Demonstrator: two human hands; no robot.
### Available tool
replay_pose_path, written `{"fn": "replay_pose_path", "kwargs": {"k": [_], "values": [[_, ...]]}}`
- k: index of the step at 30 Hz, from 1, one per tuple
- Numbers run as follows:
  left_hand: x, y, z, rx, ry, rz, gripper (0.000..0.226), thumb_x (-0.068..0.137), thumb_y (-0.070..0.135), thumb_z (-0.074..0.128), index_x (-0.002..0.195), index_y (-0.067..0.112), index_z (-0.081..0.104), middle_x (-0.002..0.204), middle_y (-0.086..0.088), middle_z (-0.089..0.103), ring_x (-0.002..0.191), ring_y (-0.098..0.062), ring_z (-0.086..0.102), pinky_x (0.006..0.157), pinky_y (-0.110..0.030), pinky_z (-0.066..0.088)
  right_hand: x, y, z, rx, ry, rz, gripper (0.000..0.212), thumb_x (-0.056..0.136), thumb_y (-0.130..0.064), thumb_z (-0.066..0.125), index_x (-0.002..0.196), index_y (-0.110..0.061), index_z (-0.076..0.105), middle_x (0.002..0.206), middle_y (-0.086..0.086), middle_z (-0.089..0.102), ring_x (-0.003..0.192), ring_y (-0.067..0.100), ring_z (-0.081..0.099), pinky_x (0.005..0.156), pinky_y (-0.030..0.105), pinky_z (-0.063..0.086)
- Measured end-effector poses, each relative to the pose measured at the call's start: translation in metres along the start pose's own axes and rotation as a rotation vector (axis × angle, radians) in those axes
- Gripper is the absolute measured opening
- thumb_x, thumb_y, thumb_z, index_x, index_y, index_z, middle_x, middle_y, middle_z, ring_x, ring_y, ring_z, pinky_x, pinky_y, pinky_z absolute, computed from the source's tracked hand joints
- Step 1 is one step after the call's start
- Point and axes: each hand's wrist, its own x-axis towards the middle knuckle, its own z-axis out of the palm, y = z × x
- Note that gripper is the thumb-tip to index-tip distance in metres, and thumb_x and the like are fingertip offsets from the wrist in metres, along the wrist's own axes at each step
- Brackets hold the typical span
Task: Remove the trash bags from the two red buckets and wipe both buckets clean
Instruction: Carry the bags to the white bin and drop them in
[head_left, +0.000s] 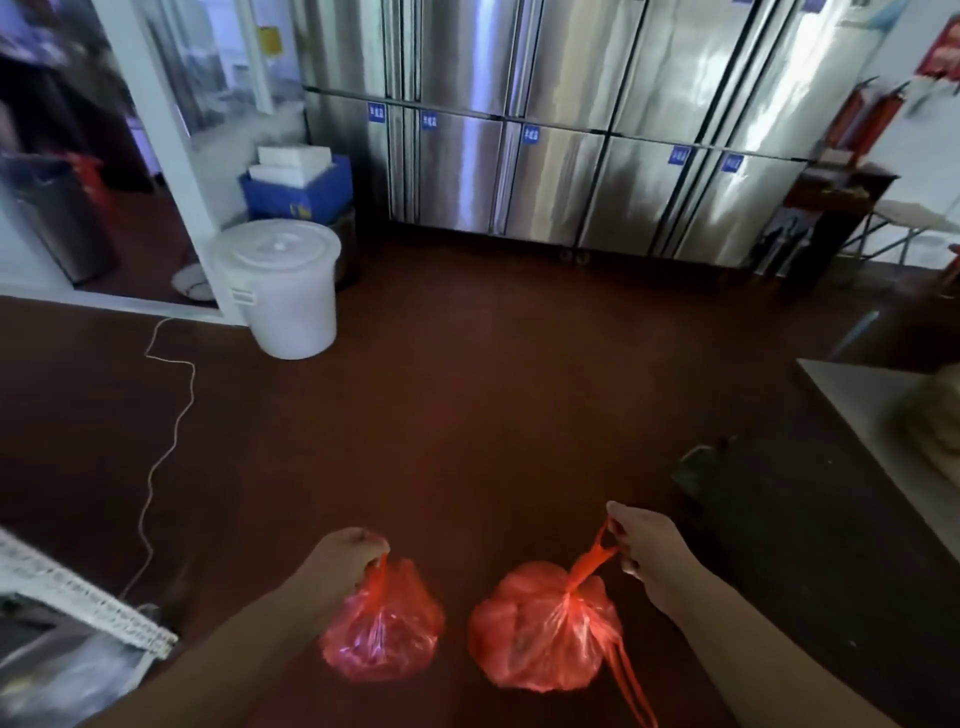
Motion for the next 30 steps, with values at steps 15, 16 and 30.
{"fn": "replay_pose_path", "kwargs": {"k": [15,16,30], "values": [[0.274,0.129,-0.116,-0.271,0.44,-0.091,0.014,0.086,-0.003,0.06,0.073,0.0,0.063,0.049,-0.008,0.049,0.027,-0.009,0.039,0.031,-0.012,0.028,0.239,-0.241,0.264,-0.275,-0.502,-0.163,0.034,0.095,-0.021,0.051,0.062,-0.012,0.052,0.043,-0.007,0.039,0.04,0.008,0.034,0.044,0.023,0.026],[0.29,0.139,-0.123,-0.275,0.457,-0.098,0.014,0.086,-0.003,0.06,0.072,0.001,0.062,0.049,-0.007,0.049,0.027,-0.009,0.039,0.031,-0.012,0.027,0.255,-0.259,0.281,-0.304,-0.532,-0.178,0.035,0.095,-0.021,0.051,0.061,-0.013,0.052,0.046,-0.004,0.038,0.042,0.009,0.033,0.045,0.023,0.025],[0.541,0.225,-0.262,-0.358,0.513,-0.145,0.017,0.088,-0.002,0.058,0.071,-0.001,0.059,0.058,-0.013,0.051,0.039,-0.016,0.041,0.038,-0.017,0.031,0.45,-0.434,0.535,-0.435,-0.647,-0.234,0.031,0.094,-0.024,0.054,0.065,-0.014,0.057,0.045,-0.008,0.047,0.04,0.005,0.043,0.045,0.02,0.037]]}}
